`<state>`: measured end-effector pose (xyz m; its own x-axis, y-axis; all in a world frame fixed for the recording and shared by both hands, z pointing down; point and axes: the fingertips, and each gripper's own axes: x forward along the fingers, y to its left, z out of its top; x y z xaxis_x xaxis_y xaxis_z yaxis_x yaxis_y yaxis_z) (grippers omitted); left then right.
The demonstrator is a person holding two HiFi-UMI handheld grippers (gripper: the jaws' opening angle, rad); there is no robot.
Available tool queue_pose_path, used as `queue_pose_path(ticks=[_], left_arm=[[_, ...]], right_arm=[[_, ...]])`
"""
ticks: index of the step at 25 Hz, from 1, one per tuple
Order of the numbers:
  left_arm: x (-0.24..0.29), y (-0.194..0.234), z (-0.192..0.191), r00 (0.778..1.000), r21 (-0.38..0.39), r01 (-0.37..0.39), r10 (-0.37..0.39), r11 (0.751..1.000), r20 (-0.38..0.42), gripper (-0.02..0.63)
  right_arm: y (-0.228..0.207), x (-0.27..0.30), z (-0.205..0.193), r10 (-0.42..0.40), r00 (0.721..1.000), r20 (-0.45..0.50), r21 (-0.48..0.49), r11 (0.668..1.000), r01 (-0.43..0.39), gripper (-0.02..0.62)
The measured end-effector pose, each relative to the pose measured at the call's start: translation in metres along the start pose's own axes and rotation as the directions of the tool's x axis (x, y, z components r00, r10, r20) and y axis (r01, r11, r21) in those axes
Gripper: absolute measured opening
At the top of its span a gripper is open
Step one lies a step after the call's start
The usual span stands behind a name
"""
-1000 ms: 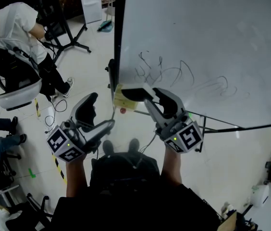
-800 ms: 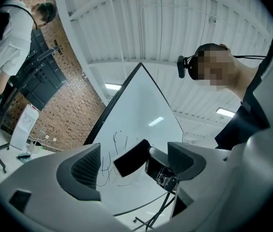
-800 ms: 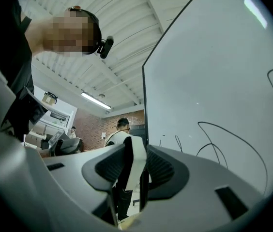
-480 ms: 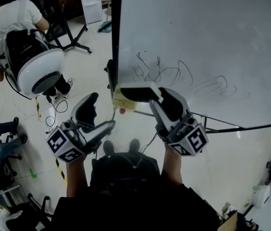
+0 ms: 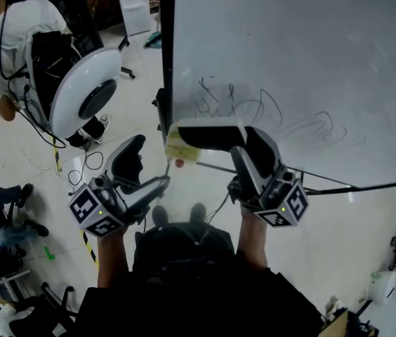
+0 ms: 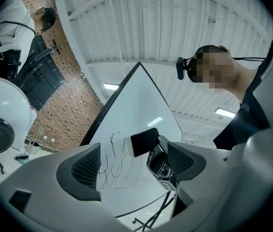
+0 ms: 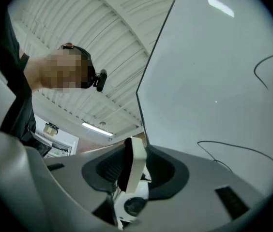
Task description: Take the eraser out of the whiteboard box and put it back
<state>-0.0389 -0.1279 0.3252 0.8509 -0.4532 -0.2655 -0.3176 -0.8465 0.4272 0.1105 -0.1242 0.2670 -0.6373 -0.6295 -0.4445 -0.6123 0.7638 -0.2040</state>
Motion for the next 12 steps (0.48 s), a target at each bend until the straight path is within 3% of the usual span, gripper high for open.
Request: queue_pose_path(ticks=[12], left_arm=[[0.009,-0.004,0.008,1.000,0.013,0.012,-0.012,1.000,0.004,0.431]], right_arm=[[-0.006,0.002,0.027,0.024,0.989,0.147,0.124,0.991,-0.042,0.150]])
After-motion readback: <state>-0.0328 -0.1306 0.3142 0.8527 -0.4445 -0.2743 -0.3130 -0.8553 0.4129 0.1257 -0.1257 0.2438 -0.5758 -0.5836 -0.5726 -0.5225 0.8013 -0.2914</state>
